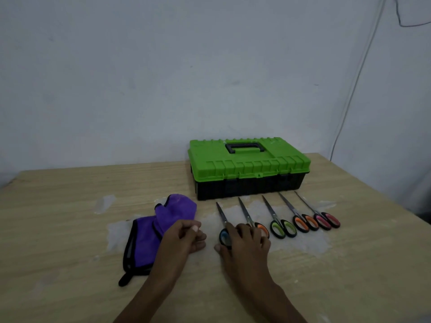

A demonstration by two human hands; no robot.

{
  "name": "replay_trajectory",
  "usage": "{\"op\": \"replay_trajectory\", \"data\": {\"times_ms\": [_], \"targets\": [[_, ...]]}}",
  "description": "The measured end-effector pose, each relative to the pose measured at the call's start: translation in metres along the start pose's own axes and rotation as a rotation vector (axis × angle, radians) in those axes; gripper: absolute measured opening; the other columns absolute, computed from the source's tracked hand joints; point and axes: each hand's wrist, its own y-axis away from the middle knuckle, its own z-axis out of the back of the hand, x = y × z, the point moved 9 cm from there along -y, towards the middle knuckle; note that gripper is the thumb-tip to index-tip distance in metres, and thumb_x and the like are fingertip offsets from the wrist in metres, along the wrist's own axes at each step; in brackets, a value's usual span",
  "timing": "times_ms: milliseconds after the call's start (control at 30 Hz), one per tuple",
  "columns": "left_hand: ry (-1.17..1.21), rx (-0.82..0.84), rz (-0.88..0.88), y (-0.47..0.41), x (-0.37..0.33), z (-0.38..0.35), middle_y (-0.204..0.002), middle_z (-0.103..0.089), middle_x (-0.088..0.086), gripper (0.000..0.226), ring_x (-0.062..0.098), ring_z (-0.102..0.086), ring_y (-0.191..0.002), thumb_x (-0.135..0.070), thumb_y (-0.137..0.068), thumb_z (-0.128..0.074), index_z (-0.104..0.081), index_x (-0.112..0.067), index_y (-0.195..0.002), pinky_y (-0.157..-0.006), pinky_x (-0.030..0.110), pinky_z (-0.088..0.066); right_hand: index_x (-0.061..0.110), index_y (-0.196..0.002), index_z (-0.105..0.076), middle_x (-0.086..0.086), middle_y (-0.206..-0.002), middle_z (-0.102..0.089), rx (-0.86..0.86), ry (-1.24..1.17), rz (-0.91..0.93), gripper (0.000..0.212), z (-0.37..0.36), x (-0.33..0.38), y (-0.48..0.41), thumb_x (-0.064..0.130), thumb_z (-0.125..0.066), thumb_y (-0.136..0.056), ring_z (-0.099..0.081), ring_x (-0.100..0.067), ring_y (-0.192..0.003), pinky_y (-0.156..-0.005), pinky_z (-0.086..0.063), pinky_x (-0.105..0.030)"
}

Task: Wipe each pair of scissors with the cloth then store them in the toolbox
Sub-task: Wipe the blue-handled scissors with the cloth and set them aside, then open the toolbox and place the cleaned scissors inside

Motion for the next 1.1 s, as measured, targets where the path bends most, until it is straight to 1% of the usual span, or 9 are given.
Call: {"op": "replay_trajectory", "data": {"times_ms": [200,367,567,633,733,867,933,1000,1100], "targets": [[0.067,0.023,0.027,-0.003,0.006,0.001,-0.100,-0.072,0.014,0.015,0.018,-0.075,-0.086,-0.008,-0.090,-0.066,-0.066,-0.008,-0.105,-0.073,0.027,-0.061,0.030,-0.145,-0.029,-0.002,-0.138,-0.035,-0.032,-0.008,-0.030,0.062,0.002,-0.004,-0.001,0.058,-0.041,-0.090,-0.026,-0.025,-0.130,-0.106,-0.017,-0.046],[0.048,0.017,0.012,-0.004,0.006,0.003,-0.102,-0.071,0.014,0.012,0.019,-0.075,-0.088,-0.008,-0.094,-0.060,-0.066,-0.010,-0.105,-0.076,0.031,-0.061,0.031,-0.147,-0.024,0.000,-0.141,-0.032,-0.019,0.015,-0.040,0.061,-0.002,-0.004,-0.002,0.055,-0.036,-0.092,-0.020,-0.024,-0.132,-0.109,-0.013,-0.048],[-0.048,-0.004,-0.069,-0.001,-0.011,0.015,-0.098,-0.070,0.010,0.014,0.022,-0.073,-0.088,-0.006,-0.099,-0.052,-0.065,-0.013,-0.100,-0.063,0.026,-0.060,0.025,-0.146,-0.032,-0.005,-0.150,-0.031,-0.060,-0.055,0.055,0.064,0.005,0.022,-0.005,0.052,-0.033,-0.088,-0.021,-0.029,-0.137,-0.109,-0.017,-0.048],[-0.180,-0.059,-0.170,-0.001,-0.022,0.028,-0.095,-0.071,0.003,0.016,0.018,-0.071,-0.088,-0.008,-0.099,-0.052,-0.065,-0.018,-0.098,-0.065,0.021,-0.058,0.024,-0.148,-0.029,-0.002,-0.153,-0.028,-0.001,-0.155,0.172,0.060,-0.003,0.045,-0.008,0.047,-0.037,-0.093,-0.020,-0.024,-0.140,-0.112,-0.019,-0.041],[-0.540,-0.137,-0.424,-0.003,-0.041,0.045,-0.104,-0.067,-0.010,0.022,0.005,-0.062,-0.096,-0.005,-0.097,-0.052,-0.066,-0.020,-0.106,-0.082,0.011,-0.046,0.027,-0.146,-0.032,0.000,-0.149,-0.036,0.095,-0.278,0.306,0.060,-0.017,0.082,-0.011,0.048,-0.044,-0.091,-0.029,-0.023,-0.136,-0.111,-0.027,-0.037],[-0.815,-0.116,-0.480,-0.010,-0.029,0.060,-0.121,-0.067,0.002,0.031,0.017,-0.060,-0.112,-0.016,-0.095,-0.050,-0.066,-0.013,-0.121,-0.100,0.023,-0.038,0.031,-0.145,-0.032,-0.002,-0.153,-0.029,0.165,-0.248,0.353,0.056,-0.031,0.114,-0.009,0.042,-0.047,-0.092,-0.028,-0.023,-0.134,-0.107,-0.024,-0.037],[-0.889,-0.085,-0.471,-0.008,-0.022,0.064,-0.122,-0.069,0.007,0.052,0.023,-0.062,-0.114,-0.037,-0.092,-0.034,-0.068,-0.010,-0.122,-0.101,0.026,-0.037,0.029,-0.142,-0.039,-0.001,-0.154,-0.028,0.153,-0.254,0.380,0.049,-0.031,0.123,-0.007,0.036,-0.047,-0.094,-0.029,-0.021,-0.133,-0.108,-0.022,-0.034],[-0.958,-0.087,-0.496,-0.007,-0.016,0.068,-0.118,-0.071,0.007,0.061,0.023,-0.064,-0.107,-0.043,-0.089,-0.025,-0.069,-0.012,-0.118,-0.097,0.030,-0.042,0.025,-0.139,-0.044,0.000,-0.153,-0.031,0.149,-0.298,0.406,0.046,-0.030,0.129,-0.005,0.032,-0.049,-0.094,-0.028,-0.018,-0.134,-0.110,-0.022,-0.030],[-1.028,-0.122,-0.507,-0.004,-0.014,0.077,-0.109,-0.070,0.002,0.040,0.020,-0.063,-0.094,-0.035,-0.095,-0.038,-0.070,-0.017,-0.111,-0.086,0.031,-0.048,0.023,-0.137,-0.047,0.002,-0.150,-0.036,0.168,-0.365,0.427,0.043,-0.032,0.134,-0.002,0.029,-0.050,-0.094,-0.027,-0.014,-0.135,-0.111,-0.024,-0.027]]}}
